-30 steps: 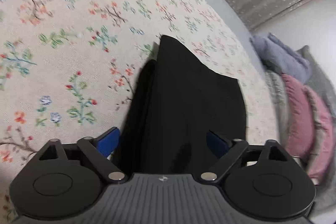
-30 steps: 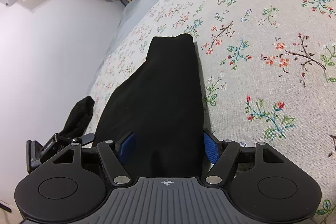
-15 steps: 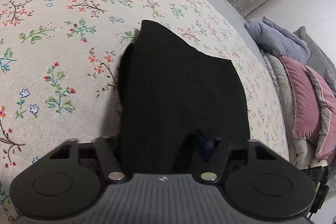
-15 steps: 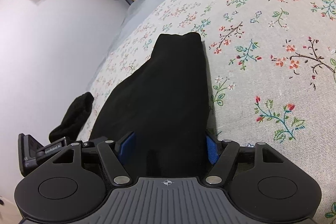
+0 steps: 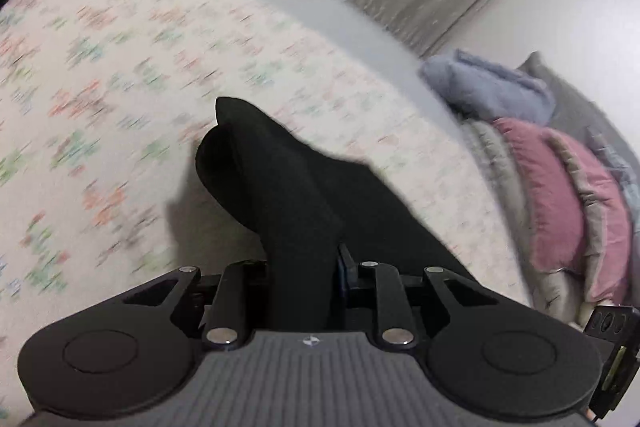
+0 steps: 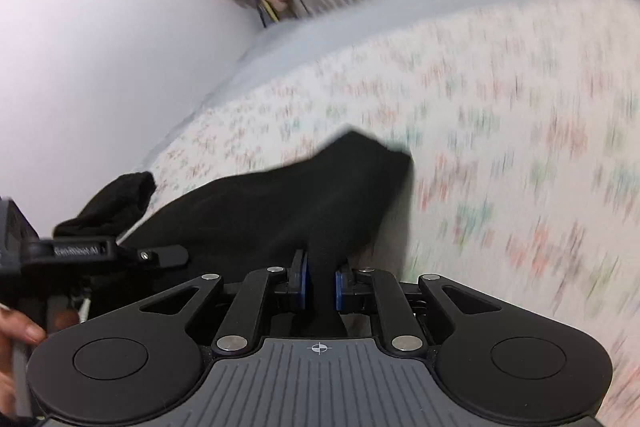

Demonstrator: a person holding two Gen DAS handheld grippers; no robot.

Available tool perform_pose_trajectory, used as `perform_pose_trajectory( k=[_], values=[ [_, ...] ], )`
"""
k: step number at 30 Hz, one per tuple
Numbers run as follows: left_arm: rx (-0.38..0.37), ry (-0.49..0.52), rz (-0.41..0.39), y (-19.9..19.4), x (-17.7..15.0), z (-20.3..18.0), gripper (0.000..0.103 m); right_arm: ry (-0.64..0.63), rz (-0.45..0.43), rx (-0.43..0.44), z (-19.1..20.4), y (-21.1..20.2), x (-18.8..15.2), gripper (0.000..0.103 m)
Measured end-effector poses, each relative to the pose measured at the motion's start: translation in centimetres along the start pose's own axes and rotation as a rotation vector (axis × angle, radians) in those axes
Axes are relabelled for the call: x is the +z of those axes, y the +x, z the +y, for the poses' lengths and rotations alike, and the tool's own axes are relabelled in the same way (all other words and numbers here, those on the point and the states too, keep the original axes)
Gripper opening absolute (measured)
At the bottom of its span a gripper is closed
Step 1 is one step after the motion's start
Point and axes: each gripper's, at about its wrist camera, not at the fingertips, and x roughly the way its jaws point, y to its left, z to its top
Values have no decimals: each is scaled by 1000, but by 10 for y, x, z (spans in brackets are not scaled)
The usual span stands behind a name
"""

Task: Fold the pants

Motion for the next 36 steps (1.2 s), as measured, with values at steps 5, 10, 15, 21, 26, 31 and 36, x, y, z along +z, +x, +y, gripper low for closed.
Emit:
perform_pose_trajectory(
  k=[5,10,15,21,26,31,36],
  values=[
    [-69,19,-62,32,25,-37,32,-85,-77,-57,-8,-15,45,12],
    [-117,29,-112,73,41,-60,32,-134,-160,-95,-34,-23,87,12],
    [-33,-56,58,144,26,-37,35,-84,-112,-117,-81,-2,99,13],
    [56,-10,52,153,19,-36,50,164,97,-185,-157,52,73,36],
    [61,-37,44,145,21,-22,54,234,95,-197,-160,40,75,40],
    [73,-28,51,138,16,-32,59,283,110,-188,-162,32,72,40],
    [50,-57,86,139,5,-32,67,312,165,-154,-155,21,58,41]
  ],
)
